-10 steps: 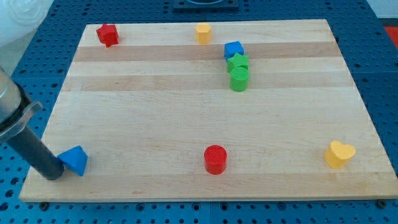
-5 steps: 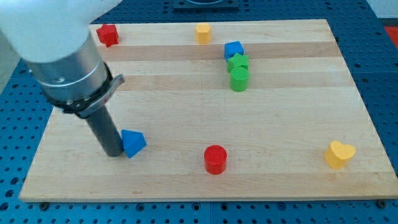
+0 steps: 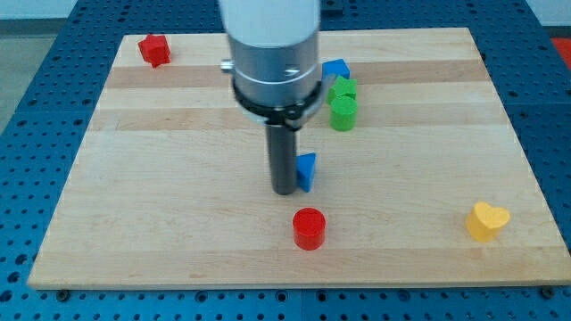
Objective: Move the blue triangle to the green circle
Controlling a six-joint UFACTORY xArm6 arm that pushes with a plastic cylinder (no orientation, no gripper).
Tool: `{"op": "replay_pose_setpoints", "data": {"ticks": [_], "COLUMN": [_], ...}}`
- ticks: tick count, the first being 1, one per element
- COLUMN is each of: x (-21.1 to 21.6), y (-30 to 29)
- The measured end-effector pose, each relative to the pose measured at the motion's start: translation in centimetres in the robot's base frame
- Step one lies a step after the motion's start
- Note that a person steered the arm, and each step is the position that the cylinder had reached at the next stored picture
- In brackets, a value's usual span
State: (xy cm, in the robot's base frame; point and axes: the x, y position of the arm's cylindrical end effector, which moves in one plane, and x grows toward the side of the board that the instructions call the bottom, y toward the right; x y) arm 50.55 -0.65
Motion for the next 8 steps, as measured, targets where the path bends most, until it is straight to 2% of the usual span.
{"op": "replay_pose_setpoints", "data": {"ticks": [2,5,8], "x": [-1.7,-3.0,-3.8], "y": [2.8,1.9,5.5]}}
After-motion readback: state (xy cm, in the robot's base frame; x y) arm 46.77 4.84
